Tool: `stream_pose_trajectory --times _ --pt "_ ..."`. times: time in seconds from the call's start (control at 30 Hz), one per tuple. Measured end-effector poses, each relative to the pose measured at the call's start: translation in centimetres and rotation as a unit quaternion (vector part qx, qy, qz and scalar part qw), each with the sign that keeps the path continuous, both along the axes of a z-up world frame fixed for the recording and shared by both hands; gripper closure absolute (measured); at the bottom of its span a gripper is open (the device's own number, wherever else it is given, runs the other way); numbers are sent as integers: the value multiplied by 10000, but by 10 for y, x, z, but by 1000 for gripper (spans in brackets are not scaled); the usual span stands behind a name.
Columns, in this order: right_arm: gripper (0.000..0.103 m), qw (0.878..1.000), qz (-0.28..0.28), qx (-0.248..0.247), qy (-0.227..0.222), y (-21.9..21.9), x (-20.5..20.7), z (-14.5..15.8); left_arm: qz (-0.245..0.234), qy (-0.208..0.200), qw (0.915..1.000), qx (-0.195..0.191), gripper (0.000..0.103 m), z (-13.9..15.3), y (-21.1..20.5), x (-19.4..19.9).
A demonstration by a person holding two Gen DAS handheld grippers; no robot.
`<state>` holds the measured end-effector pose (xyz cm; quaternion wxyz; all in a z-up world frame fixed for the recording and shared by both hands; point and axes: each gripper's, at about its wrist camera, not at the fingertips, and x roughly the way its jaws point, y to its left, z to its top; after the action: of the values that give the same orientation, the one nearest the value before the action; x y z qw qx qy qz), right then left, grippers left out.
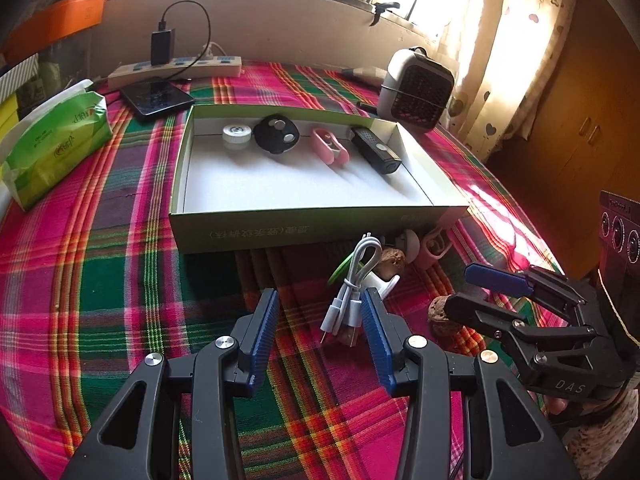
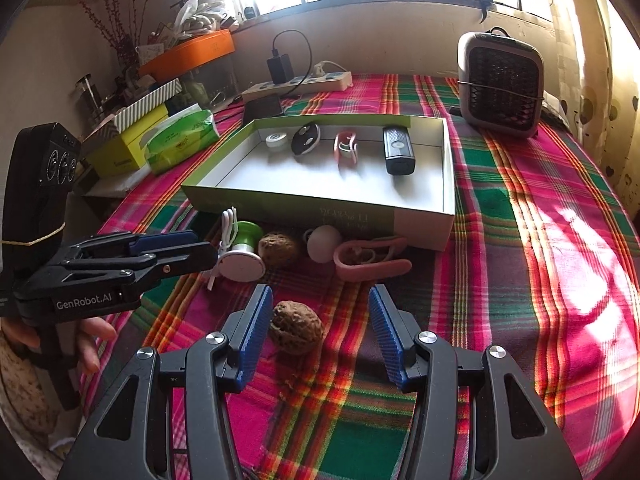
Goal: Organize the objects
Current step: 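Lower the left tool to the white USB cable while the right tool reaches the walnut, then close the right tool on the walnut while the left tool grasps the white cable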
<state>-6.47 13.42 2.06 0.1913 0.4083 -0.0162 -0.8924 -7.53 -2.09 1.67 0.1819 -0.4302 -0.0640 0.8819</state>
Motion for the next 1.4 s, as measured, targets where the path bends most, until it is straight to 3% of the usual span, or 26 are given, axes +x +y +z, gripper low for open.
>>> stream_pose_trajectory --times 0.43,0.8,1.0,1.4 --pt "52 9992 109 365 -101 -13 0 -13 -84 -74 9999 -124 62 -8 11 -6" --pt "52 9992 85 386 -85 -13 -2 -12 -110 9 9994 -329 62 -7 16 -4" --pt "52 9991 70 416 -72 -14 -1 -13 -147 49 9993 -346 80 -8 18 -2" --pt "69 9987 137 500 22 -21 6 -13 -114 151 9992 -345 82 -2 14 12"
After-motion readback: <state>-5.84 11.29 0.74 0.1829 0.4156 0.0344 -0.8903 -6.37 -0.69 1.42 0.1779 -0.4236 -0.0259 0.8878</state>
